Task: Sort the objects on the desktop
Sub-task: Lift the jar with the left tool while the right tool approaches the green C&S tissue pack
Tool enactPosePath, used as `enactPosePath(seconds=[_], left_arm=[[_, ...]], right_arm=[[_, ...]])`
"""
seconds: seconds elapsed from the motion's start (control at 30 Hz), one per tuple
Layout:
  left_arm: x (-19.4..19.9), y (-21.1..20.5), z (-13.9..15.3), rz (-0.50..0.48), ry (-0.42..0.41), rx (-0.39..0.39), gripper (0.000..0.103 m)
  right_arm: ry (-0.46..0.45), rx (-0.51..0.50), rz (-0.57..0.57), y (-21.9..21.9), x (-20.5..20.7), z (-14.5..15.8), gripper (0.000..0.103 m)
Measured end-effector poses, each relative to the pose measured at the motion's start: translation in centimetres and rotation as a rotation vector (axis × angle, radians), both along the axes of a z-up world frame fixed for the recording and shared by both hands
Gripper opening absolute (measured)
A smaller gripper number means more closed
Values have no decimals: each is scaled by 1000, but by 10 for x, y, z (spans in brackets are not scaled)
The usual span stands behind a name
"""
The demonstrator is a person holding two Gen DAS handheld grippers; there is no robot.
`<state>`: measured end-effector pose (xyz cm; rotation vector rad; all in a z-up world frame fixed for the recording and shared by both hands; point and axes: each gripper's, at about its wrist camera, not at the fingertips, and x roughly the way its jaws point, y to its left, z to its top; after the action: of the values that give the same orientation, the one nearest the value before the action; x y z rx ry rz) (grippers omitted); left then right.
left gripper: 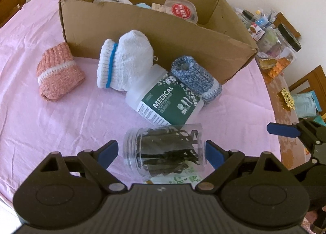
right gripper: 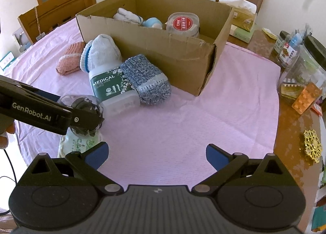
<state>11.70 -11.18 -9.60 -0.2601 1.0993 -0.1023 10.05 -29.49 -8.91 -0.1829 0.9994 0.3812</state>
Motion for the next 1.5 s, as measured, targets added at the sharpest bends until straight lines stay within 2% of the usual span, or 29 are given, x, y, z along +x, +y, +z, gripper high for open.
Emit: enactPosePath(seconds=[0.3, 0.43, 0.7, 1.0, 1.2, 1.37, 1.5], left_arm=[[-1, 2, -4, 12, -5, -8, 86], [-2, 1, -6, 1, -7, -29, 75], [-4, 6, -1, -1, -44, 13, 75], [-3, 28, -1, -4, -48, 39, 75], [-5, 34, -1, -72, -65, 110, 75], [-12, 38, -2, -143, -102, 208, 75], [-15, 42, -5, -174, -116, 236, 75]], right_arm=[[11, 11, 35, 5, -1, -4, 103], [22, 23, 49, 6, -4, -6, 103], [48, 55, 91, 18, -10, -11, 103], [93, 74, 118, 38, -19, -22, 103], [130, 74, 120, 55, -26, -34, 103], [94, 25, 124, 70, -30, -38, 103], [76, -2, 120, 82, -30, -40, 103]])
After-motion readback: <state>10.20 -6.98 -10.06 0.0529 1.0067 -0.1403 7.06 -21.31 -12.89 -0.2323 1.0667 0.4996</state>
